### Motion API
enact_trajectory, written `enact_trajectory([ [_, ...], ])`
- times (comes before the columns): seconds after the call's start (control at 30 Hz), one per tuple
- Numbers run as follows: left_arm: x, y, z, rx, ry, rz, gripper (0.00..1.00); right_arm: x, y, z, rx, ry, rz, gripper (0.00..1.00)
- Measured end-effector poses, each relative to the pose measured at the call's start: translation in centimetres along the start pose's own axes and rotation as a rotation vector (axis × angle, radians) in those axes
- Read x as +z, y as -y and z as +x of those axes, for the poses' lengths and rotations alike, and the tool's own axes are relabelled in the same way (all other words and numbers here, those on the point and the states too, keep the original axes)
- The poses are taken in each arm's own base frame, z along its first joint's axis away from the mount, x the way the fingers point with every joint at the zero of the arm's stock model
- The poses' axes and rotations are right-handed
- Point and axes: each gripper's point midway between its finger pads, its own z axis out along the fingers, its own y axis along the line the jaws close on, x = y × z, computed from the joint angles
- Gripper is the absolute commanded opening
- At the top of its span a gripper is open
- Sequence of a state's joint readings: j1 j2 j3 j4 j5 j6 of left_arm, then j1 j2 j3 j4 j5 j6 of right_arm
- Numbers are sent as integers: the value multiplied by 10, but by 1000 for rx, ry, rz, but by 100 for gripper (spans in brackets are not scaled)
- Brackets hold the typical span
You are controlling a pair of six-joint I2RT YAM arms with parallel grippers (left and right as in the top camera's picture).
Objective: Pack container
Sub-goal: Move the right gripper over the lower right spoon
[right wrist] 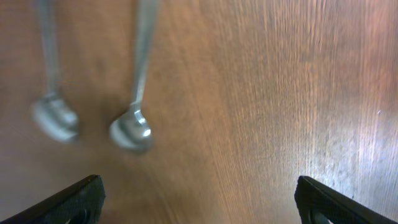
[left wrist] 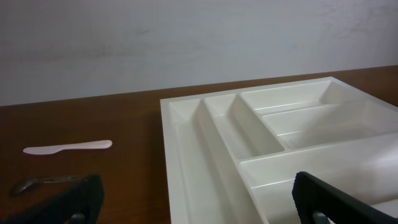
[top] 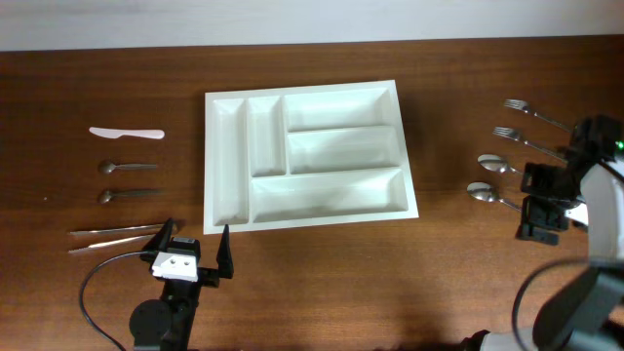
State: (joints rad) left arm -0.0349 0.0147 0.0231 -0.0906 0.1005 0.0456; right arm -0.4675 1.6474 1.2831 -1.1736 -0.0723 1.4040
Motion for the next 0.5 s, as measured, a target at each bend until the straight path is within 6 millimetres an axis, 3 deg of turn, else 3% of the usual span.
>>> enact_trajectory([
  [0.2,0,0,0,0,0,0,99,28,5,-18,97,-23,93,99],
  [0.5,0,0,0,0,0,0,99,29,-6,-51,79,132,49,99],
])
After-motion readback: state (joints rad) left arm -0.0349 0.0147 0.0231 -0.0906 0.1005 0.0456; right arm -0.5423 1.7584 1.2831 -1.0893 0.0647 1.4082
